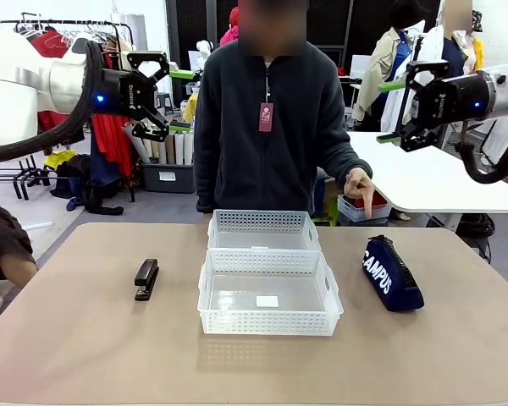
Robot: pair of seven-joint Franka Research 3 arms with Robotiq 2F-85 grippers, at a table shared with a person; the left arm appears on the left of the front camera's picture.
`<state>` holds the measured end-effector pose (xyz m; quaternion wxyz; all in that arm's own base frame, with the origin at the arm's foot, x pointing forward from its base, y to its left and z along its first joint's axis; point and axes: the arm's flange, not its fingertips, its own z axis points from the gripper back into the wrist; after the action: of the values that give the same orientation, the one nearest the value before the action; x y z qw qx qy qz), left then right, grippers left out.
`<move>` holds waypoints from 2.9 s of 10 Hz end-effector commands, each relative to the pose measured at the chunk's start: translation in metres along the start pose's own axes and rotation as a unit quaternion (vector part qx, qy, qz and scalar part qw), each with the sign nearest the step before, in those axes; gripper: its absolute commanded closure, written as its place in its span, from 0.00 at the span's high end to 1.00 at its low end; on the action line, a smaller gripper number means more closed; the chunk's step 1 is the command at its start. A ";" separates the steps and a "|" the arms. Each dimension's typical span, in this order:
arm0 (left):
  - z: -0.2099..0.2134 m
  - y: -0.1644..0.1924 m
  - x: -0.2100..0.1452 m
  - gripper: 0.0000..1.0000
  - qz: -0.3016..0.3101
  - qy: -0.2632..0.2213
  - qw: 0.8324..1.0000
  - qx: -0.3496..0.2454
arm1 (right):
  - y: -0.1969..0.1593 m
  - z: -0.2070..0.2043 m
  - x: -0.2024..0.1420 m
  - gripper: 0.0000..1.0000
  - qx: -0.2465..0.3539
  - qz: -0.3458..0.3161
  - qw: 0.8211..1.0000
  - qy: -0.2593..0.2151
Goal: Distribute items into two baskets.
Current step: Pick up the Pencil pouch that the person points to.
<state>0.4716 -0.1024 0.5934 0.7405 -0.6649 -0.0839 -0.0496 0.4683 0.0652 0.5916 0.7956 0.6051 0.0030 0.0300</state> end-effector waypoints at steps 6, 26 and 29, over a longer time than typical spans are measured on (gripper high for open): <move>0.000 -0.002 0.000 1.00 -0.002 -0.003 1.000 0.001 | -0.002 -0.011 0.033 1.00 -0.438 0.006 0.899 -0.006; 0.000 -0.002 0.000 1.00 -0.002 -0.003 1.000 0.001 | -0.212 -0.081 0.042 1.00 -0.604 -0.007 0.797 0.001; 0.000 -0.002 0.000 1.00 -0.002 -0.003 1.000 0.001 | -0.218 -0.086 0.044 1.00 -0.616 0.003 0.788 -0.007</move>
<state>0.4715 -0.1023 0.5933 0.7408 -0.6646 -0.0840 -0.0493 0.5203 0.0889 0.3615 0.9993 0.0086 -0.0168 0.0312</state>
